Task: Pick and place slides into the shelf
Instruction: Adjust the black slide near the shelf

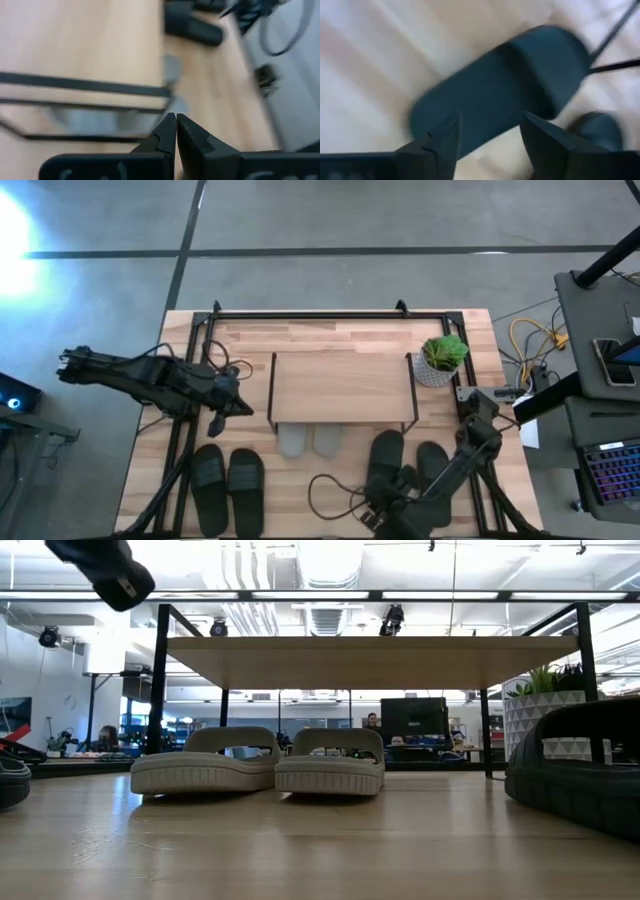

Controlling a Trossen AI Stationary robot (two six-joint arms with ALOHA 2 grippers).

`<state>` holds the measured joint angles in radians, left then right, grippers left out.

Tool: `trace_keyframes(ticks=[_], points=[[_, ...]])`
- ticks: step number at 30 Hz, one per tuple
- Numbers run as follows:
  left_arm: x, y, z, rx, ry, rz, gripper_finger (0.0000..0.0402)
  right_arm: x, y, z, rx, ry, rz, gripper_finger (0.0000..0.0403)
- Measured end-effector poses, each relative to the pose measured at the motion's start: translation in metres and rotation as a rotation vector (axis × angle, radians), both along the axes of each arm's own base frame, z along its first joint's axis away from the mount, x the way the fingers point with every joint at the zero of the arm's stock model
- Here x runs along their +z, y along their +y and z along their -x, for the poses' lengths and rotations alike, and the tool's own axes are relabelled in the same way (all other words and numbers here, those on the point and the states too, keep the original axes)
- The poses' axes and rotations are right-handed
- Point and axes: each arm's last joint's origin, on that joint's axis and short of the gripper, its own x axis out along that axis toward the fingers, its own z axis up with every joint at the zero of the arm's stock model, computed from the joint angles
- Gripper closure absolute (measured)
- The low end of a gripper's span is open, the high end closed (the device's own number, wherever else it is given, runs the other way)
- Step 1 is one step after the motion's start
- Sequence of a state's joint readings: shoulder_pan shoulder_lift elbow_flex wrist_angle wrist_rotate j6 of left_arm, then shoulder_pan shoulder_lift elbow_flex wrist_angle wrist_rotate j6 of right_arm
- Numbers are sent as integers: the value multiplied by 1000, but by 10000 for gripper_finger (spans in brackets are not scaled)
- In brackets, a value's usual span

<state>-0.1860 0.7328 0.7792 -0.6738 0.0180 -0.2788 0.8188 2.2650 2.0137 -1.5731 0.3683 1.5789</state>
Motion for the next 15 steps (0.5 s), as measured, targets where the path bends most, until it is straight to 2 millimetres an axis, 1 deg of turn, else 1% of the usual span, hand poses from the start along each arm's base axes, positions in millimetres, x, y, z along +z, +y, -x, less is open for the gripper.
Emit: trace_keyframes(ticks=[4, 7, 10, 15], points=[[-10, 3, -1, 49, 98, -116, 402, -10, -3, 1, 116, 61, 54, 178], [-16, 3, -2, 57, 160, -159, 402, -14, -5, -1, 130, 115, 28, 164], [-19, 3, -6, 57, 179, -167, 402, -17, -9, -3, 139, 136, 40, 157], [-21, 2, -10, 56, 192, -170, 402, -16, -19, -12, 148, 149, 55, 156]])
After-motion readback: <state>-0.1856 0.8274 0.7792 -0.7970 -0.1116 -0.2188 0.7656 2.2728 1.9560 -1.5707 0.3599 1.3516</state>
